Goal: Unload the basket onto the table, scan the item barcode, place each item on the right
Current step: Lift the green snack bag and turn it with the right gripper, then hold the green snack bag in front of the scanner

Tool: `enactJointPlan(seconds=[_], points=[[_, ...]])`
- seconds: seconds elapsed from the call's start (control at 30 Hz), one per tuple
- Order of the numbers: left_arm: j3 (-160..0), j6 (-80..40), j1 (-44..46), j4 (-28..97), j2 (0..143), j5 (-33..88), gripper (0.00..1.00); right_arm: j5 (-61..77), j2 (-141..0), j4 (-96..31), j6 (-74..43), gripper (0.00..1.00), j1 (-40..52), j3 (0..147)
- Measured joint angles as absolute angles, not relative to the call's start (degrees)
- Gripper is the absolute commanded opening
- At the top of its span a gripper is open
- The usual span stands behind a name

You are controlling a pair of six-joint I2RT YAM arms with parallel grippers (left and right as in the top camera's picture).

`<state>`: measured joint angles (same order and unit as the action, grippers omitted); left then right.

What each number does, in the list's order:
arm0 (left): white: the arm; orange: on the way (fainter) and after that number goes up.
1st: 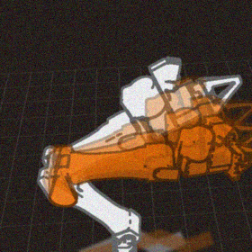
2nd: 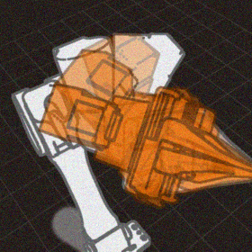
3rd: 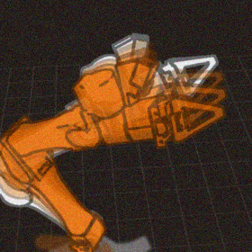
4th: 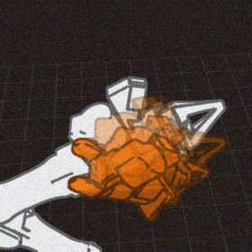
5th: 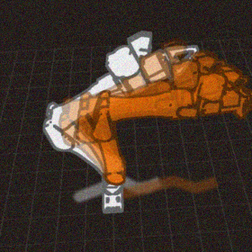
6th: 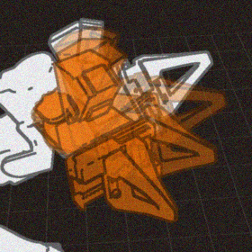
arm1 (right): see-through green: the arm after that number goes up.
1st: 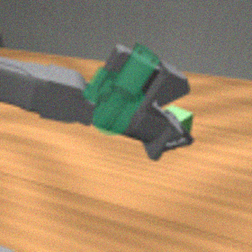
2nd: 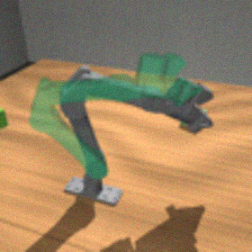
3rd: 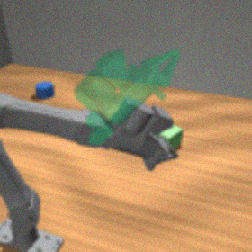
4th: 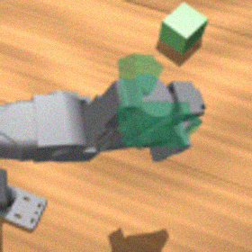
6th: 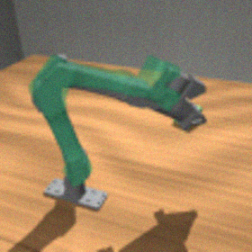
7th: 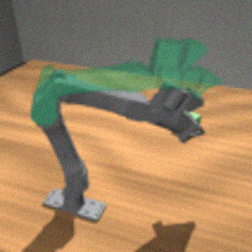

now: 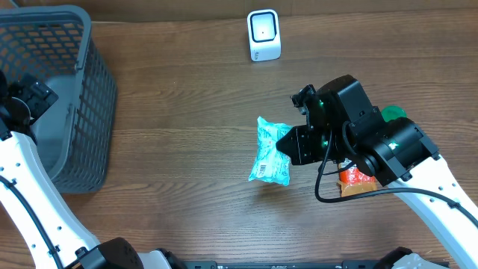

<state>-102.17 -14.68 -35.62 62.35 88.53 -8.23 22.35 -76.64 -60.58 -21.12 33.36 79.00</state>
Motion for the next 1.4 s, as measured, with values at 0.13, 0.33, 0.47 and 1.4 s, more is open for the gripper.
enactJointPlan(seconds=[0.13, 0.33, 0.47, 1.4], points=[[-102.17, -14.68, -35.62, 62.35, 88.53, -8.23, 1.0, 18.96, -76.66, -60.49, -13.85, 0.04, 33.36, 79.0], [-102.17, -14.68, -35.62, 62.35, 88.53, -8.23, 1.0, 5.19, -78.3, -58.41, -7.2, 0.04, 33.36, 79.0], [-102.17, -14.68, -35.62, 62.35, 88.53, -8.23, 1.0, -7.49, -81.01, -53.45, -5.3, 0.03, 33.19, 78.56], [-102.17, -14.68, -35.62, 62.37, 88.53, -8.21, 1.0, -26.5, -118.78, -59.57, 11.84, 0.04, 30.89, 131.68]])
